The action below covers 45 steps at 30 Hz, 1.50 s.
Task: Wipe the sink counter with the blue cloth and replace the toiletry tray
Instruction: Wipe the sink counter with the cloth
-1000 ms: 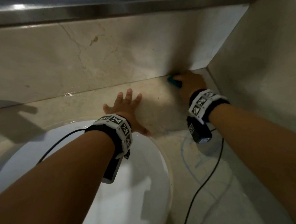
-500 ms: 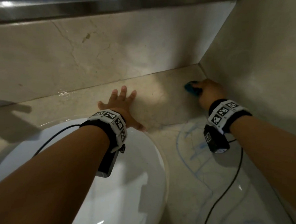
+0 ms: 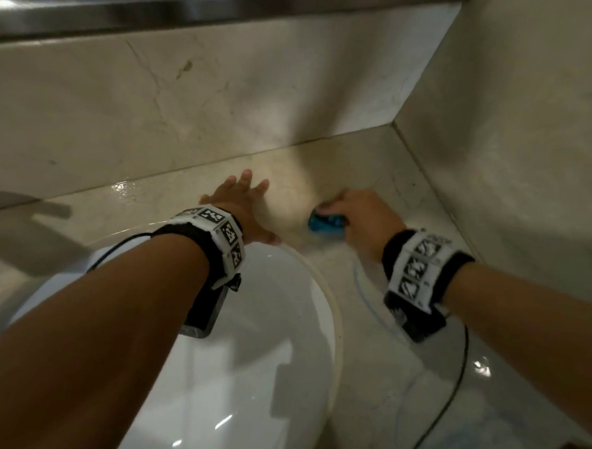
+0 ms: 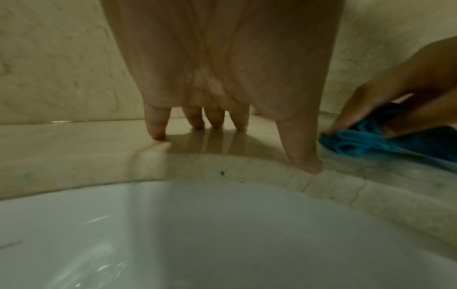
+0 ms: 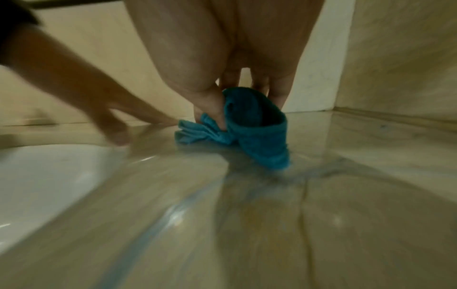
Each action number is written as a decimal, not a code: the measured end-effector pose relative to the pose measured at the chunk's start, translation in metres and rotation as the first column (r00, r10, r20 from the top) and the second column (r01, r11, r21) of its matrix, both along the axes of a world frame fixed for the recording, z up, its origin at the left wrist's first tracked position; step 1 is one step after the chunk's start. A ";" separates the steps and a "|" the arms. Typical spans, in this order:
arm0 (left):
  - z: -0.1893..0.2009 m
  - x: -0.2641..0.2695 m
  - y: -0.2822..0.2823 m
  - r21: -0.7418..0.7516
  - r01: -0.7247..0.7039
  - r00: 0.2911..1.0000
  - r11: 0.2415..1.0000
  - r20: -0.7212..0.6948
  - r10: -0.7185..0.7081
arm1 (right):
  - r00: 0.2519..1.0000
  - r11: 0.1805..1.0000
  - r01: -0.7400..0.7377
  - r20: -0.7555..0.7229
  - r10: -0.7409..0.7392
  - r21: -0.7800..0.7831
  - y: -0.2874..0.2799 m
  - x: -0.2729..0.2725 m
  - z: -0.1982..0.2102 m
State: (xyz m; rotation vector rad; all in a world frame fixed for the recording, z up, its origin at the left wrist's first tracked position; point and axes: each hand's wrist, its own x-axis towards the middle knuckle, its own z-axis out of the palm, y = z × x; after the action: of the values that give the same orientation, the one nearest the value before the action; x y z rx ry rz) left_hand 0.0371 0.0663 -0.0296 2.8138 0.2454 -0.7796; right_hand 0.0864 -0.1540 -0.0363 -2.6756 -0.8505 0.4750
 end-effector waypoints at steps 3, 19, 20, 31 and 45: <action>-0.002 -0.004 0.012 -0.016 -0.052 0.999 0.999 0.017 0.052 | 0.981 0.982 0.185 0.060 -0.183 -0.041 0.011 0.038 -0.001; -0.006 -0.003 0.008 0.005 -0.062 0.998 0.998 -0.008 0.062 | 0.995 0.991 0.098 0.014 -0.100 0.092 -0.009 -0.013 0.026; -0.006 -0.002 0.008 0.000 -0.064 0.998 0.998 -0.013 0.064 | 0.970 0.970 0.218 0.082 -0.227 0.105 -0.016 -0.001 0.023; -0.007 0.000 0.005 0.019 -0.082 0.997 0.996 0.016 0.081 | 0.977 0.975 0.211 0.000 -0.212 -0.067 0.012 -0.072 0.012; -0.005 -0.002 0.006 -0.003 -0.088 0.996 0.996 0.013 0.088 | 0.892 0.893 0.447 -0.103 -0.441 0.047 0.008 0.005 0.019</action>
State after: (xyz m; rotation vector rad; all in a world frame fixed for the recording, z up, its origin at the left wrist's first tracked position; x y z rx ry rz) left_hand 0.0354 0.0718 -0.0342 2.7842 0.3630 -0.7410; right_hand 0.0909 -0.1456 -0.0170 -2.6423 -0.2045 0.4369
